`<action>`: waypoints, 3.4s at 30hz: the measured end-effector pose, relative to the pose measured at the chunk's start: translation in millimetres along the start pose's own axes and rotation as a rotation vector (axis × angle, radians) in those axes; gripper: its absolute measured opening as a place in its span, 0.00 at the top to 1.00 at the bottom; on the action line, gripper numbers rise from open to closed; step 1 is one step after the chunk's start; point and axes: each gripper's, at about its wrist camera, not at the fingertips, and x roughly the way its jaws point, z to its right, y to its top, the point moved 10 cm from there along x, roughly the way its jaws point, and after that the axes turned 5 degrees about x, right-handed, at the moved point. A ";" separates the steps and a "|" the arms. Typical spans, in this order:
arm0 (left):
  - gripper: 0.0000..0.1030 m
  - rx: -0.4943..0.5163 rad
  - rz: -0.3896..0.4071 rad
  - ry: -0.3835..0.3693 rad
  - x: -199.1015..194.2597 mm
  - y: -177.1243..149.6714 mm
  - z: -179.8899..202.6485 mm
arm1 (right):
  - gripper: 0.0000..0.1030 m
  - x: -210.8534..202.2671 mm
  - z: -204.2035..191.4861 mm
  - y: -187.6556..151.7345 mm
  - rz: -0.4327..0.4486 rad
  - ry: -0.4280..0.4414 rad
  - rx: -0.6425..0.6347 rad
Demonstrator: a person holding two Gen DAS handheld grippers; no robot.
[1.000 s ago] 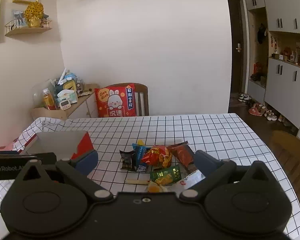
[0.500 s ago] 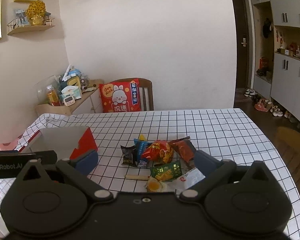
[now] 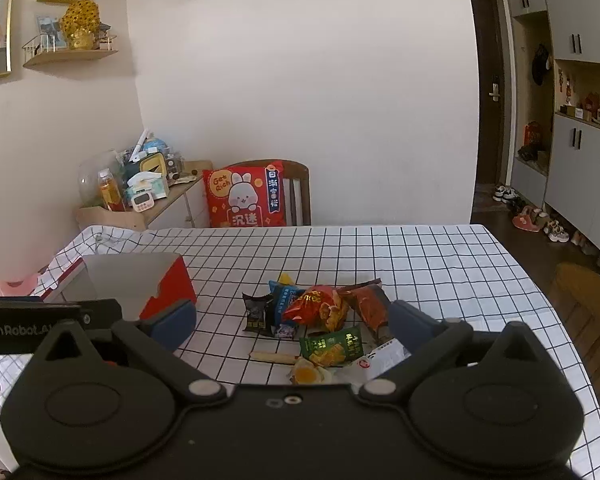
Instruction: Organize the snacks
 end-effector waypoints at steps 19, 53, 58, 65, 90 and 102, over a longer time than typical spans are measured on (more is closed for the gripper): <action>0.05 0.003 -0.019 0.000 5.0 4.2 3.5 | 0.00 4.1 3.7 0.8 -0.010 -0.020 -0.005; 0.06 0.039 -0.213 -0.069 107.2 -15.3 57.7 | 0.10 73.0 77.9 -25.4 -0.173 -0.077 0.059; 0.06 0.021 -0.295 -0.074 139.4 -28.4 74.3 | 0.16 99.3 107.2 -38.0 -0.255 -0.113 0.117; 0.09 -0.068 -0.408 -0.064 186.3 -44.6 88.4 | 0.23 137.3 130.2 -45.4 -0.351 -0.117 0.255; 0.44 -0.199 -0.610 -0.066 256.3 -89.5 120.1 | 0.58 209.3 141.9 -79.1 -0.548 -0.139 0.417; 0.67 -0.202 -0.608 -0.093 258.6 -94.1 127.4 | 0.90 198.1 138.3 -78.6 -0.541 -0.077 0.389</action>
